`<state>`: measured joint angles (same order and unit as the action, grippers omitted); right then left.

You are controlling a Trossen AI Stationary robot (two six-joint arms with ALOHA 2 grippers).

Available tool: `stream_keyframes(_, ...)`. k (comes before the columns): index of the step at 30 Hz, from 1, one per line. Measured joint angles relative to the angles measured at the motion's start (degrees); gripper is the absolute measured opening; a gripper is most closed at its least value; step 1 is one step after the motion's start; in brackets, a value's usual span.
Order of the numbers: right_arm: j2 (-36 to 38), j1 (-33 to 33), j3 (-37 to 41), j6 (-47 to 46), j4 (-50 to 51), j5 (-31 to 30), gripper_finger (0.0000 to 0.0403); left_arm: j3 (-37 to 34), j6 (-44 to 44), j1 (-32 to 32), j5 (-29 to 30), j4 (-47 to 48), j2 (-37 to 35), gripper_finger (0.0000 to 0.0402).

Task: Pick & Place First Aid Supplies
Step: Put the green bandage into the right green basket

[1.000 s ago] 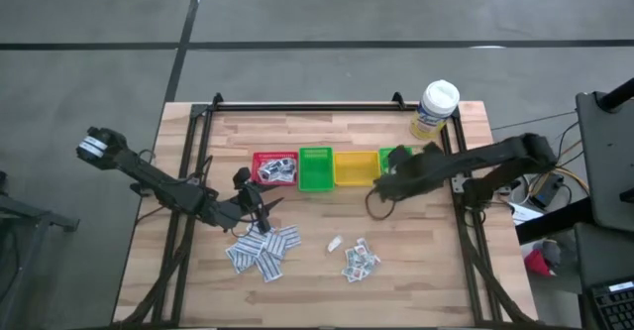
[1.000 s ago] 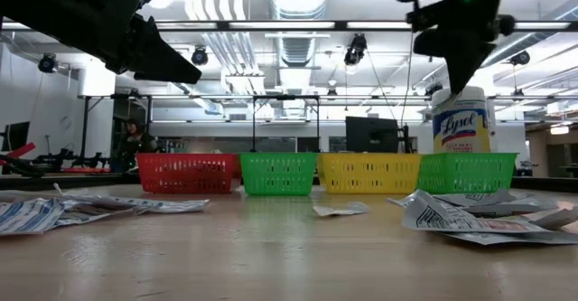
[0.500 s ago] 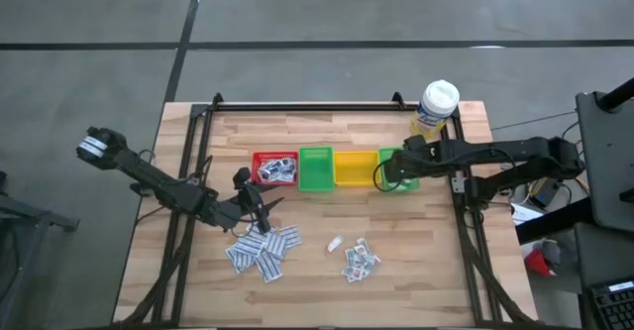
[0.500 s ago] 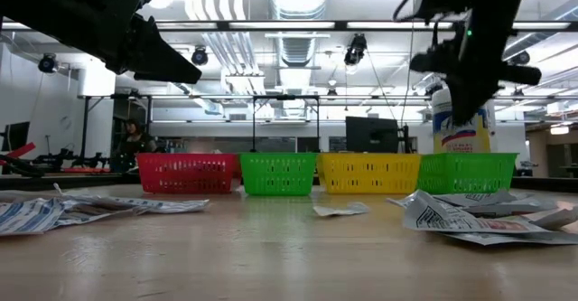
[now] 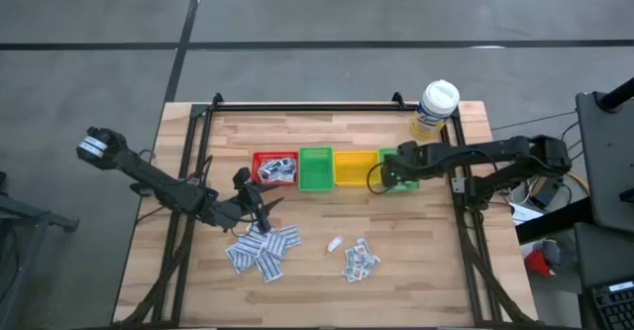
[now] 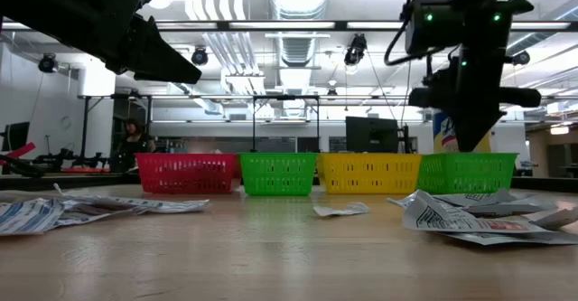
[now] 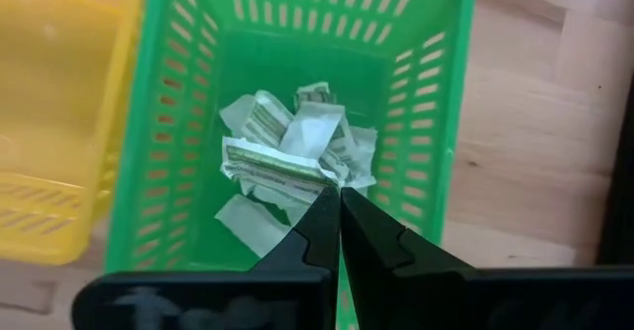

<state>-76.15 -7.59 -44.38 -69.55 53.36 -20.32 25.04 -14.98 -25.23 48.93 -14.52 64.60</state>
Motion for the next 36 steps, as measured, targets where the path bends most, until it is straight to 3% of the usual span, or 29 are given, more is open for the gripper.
stream_keyframes(13, -4.1, 0.0, 0.0, 6.7, -1.0, -0.4, 0.0013, 0.0, 0.0, 0.0, 0.0, 0.0, 0.0, 0.0181)
stream_keyframes(21, -3.9, 0.0, -0.1, 10.2, -2.7, -0.6, 0.0065, 0.0, 0.0, 0.0, 0.0, 0.0, 0.0, 0.0181)
stream_keyframes(27, -1.3, 0.1, -1.6, 13.1, -1.6, -0.2, 0.0086, 0.0, 0.0, 0.0, 0.0, 0.0, 0.0, 0.0181)
stream_keyframes(36, 4.9, 3.4, -7.2, 19.0, -3.6, 5.0, 0.0067, 0.0, 0.0, 0.0, 0.0, 0.0, 0.0, 0.0181)
